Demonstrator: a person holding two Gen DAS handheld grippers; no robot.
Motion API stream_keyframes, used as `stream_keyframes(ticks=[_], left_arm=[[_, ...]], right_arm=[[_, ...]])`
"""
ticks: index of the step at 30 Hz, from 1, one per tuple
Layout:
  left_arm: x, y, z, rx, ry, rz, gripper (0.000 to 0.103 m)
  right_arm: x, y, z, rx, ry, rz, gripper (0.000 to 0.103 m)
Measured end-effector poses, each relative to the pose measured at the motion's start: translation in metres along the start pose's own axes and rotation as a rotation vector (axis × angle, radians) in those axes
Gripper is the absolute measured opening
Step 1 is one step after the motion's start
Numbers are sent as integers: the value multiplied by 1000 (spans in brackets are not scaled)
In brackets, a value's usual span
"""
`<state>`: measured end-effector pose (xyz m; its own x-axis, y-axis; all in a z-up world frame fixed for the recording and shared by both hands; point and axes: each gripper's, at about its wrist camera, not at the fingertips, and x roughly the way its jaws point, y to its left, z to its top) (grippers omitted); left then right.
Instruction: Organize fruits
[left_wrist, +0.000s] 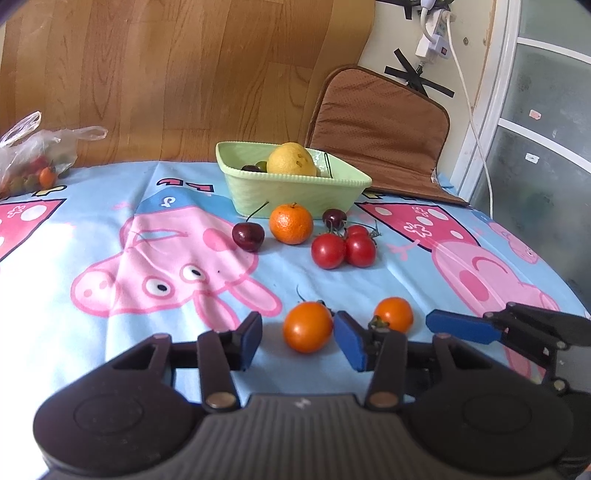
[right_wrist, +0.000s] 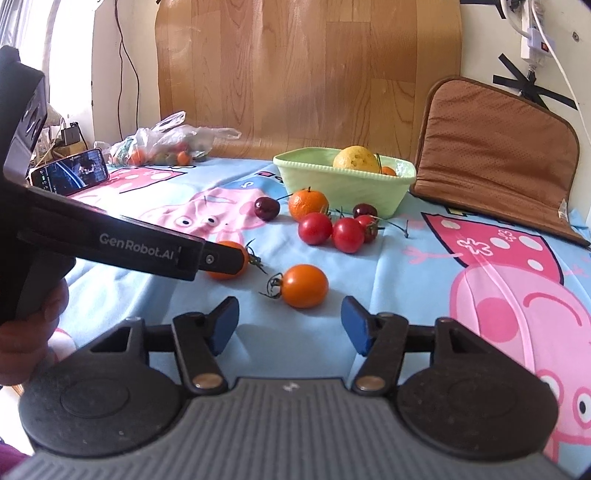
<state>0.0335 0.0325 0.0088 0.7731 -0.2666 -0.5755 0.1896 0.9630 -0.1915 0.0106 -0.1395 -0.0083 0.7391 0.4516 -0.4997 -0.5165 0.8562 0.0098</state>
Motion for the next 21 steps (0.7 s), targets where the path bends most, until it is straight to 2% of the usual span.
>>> stream_keyframes(ticks=[3,8,11,12,14,15,21], left_arm=[[2,0,0,1,2,-9,44],[5,1,3,7,9,-13,44],[8,1,4,15,12,-8,44],[9,0,5,19,12,-5,43],[11,-2,5,32,9,-2,39],[13,-3,5,38,11,-14,30],[17,-4,15,9,-6,-50,29]], right_arm=[[4,1,5,-10,2,-5,62],[15,-1,10,-7,28,4,54],[19,-7,11,27,39,9,54],[20,-10,11,41,40,10,54],[22,-15,12,57,42,9,48],[22,-16,11,52,38,5,41],[21,-25,14,91,7,28,40]])
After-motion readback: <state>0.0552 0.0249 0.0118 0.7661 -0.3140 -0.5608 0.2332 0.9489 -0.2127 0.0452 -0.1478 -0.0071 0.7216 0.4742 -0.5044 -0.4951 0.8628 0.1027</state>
